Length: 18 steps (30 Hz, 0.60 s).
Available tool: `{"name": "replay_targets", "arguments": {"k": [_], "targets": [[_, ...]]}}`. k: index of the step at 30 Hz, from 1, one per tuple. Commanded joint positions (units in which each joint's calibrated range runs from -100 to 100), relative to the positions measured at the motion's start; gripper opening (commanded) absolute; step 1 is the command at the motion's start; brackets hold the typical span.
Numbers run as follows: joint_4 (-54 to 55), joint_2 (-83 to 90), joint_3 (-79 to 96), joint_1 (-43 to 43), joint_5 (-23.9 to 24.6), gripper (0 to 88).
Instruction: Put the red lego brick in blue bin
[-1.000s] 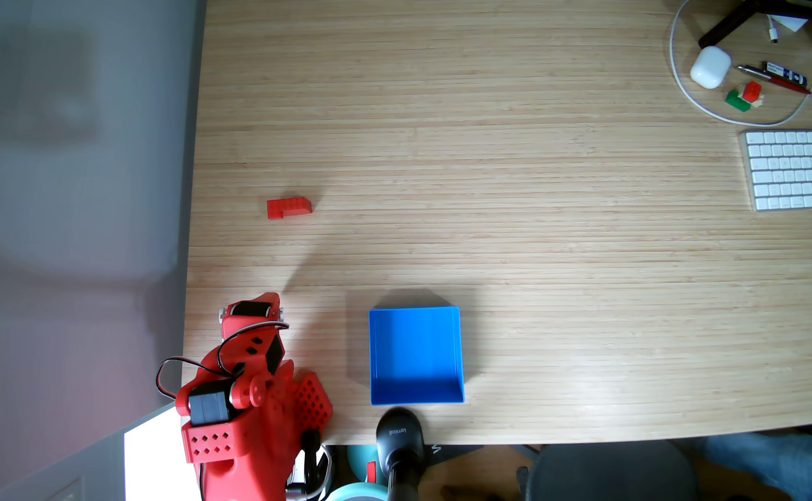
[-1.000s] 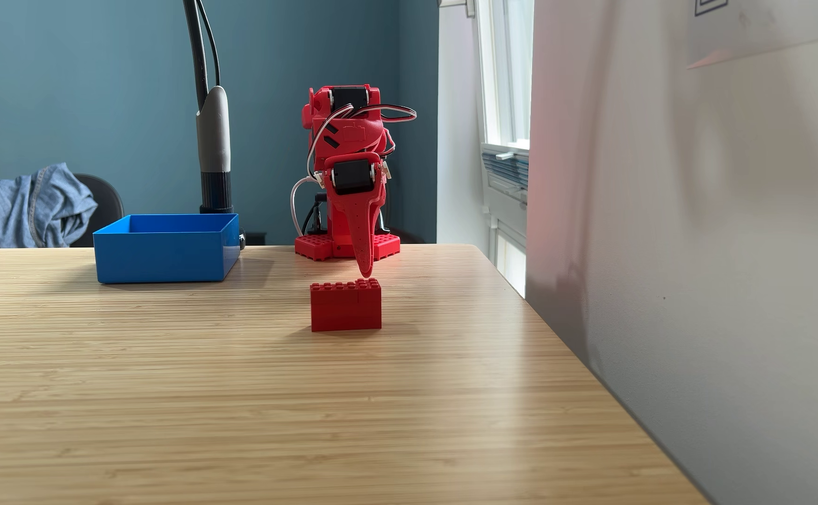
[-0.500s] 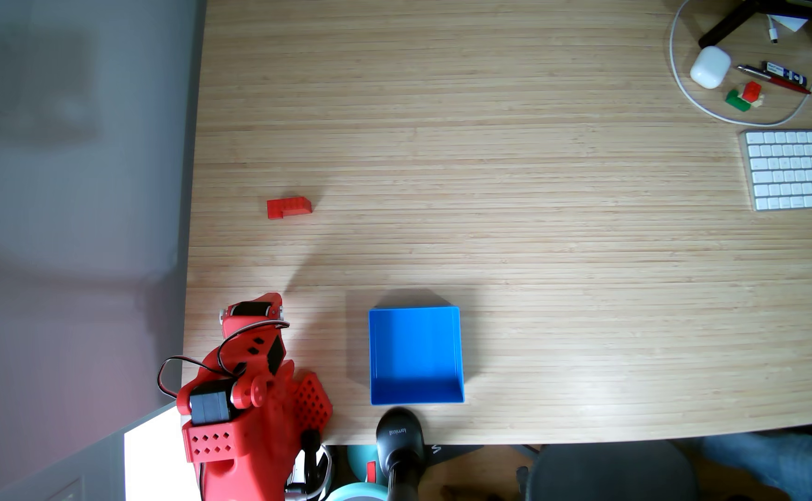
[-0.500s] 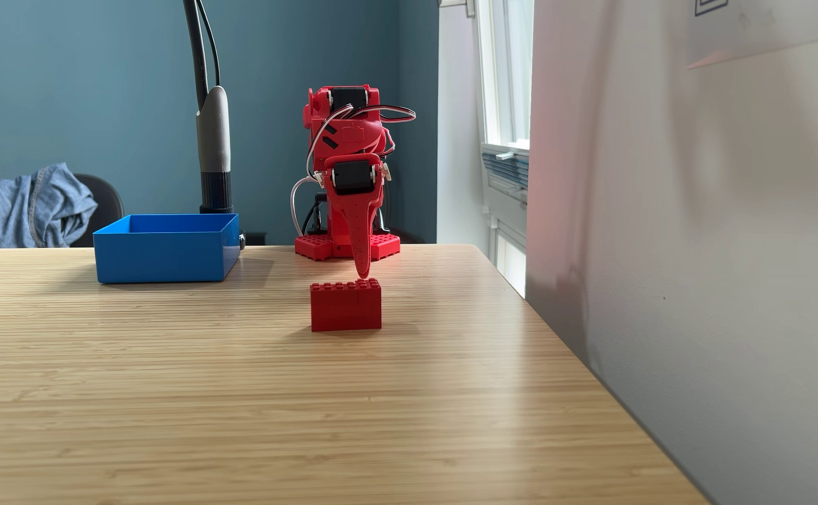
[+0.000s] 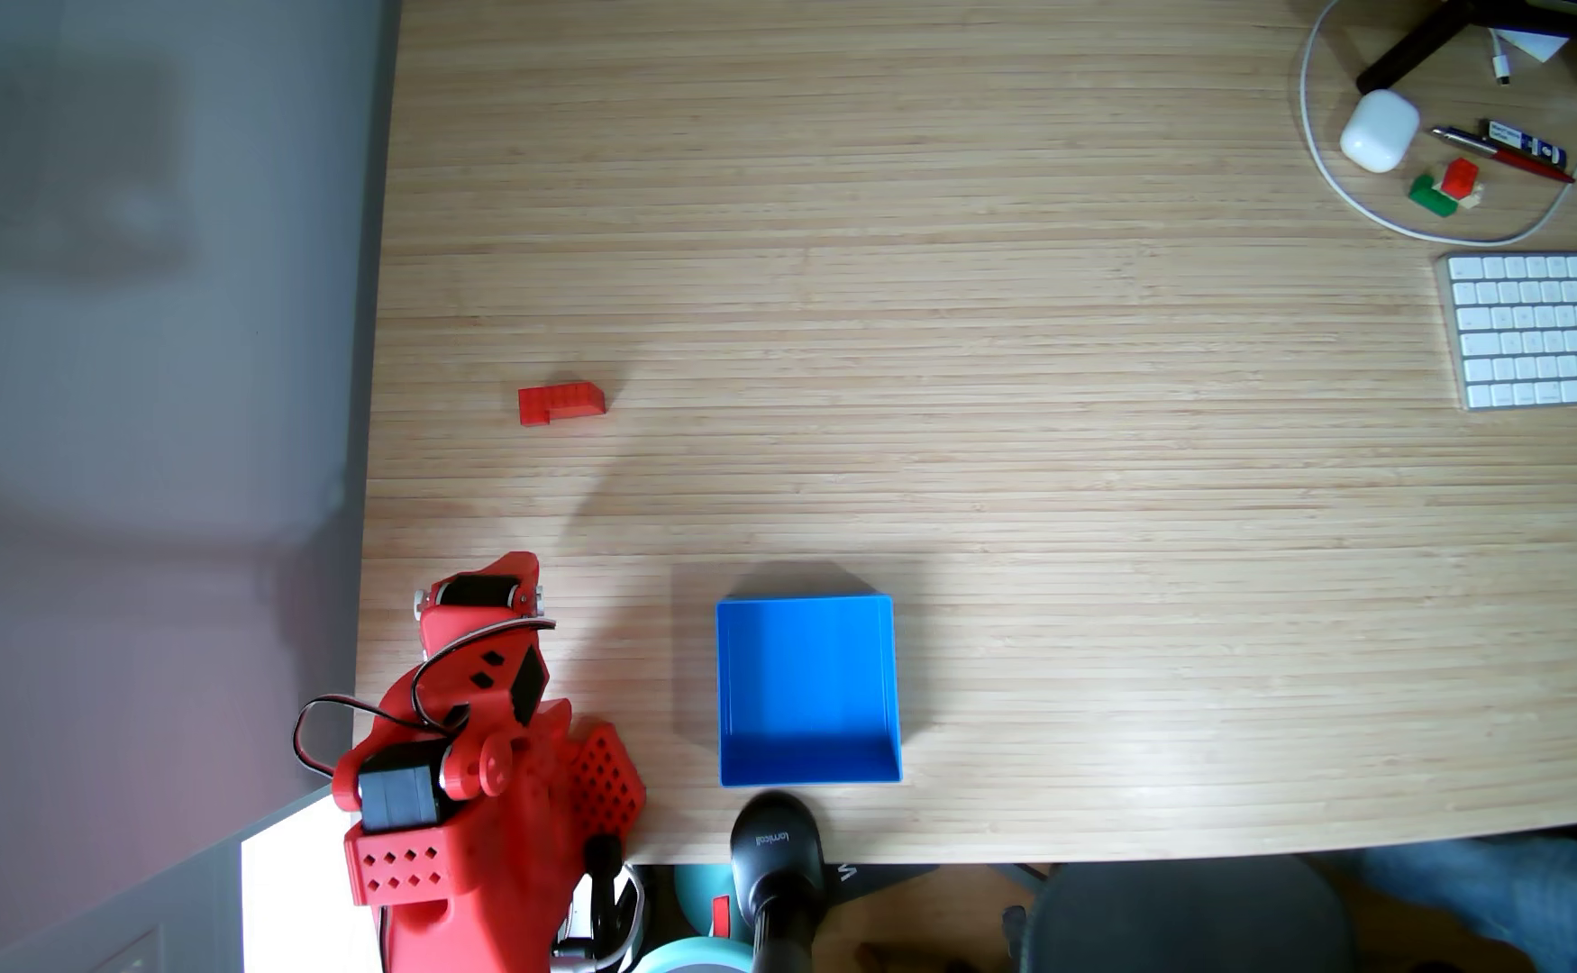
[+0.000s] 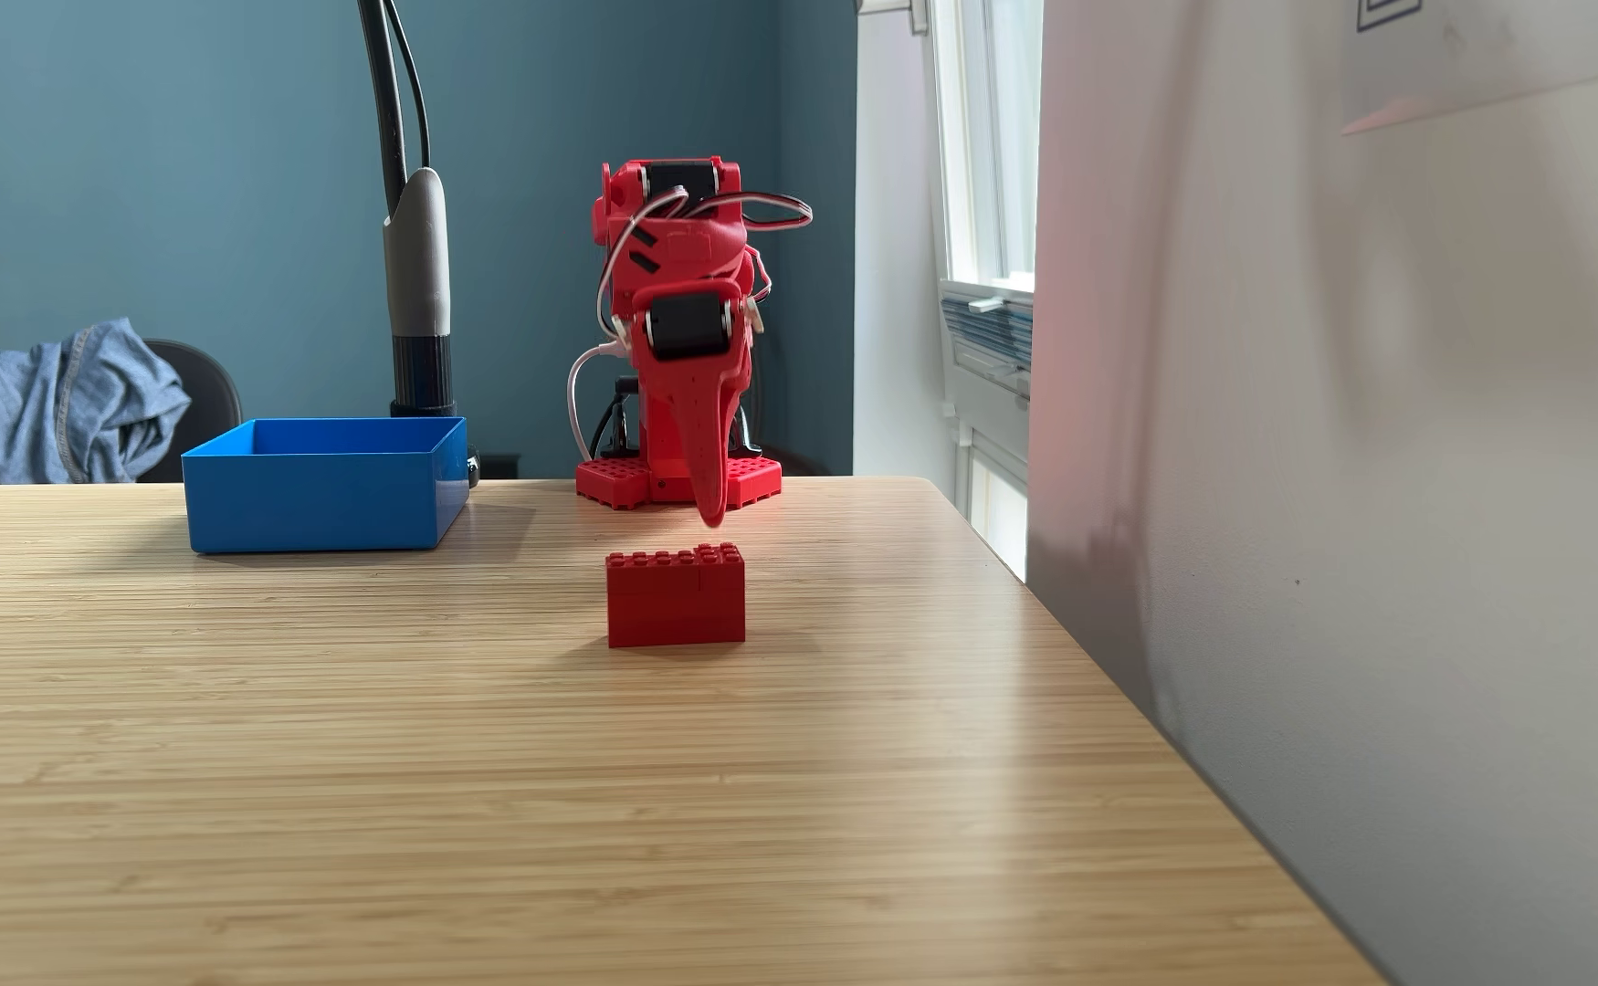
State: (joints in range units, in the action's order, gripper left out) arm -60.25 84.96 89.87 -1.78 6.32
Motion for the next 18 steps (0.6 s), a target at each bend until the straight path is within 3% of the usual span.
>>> {"name": "replay_targets", "arguments": {"k": [1,11,18], "targets": [[0.8,-0.7,-7.9,-0.2,0.1,0.1],[-1.4,-21.1,-24.2,-0.1,-1.2,0.5],[-7.3,-36.2,-39.7,0.0,-1.3,20.9]]}}
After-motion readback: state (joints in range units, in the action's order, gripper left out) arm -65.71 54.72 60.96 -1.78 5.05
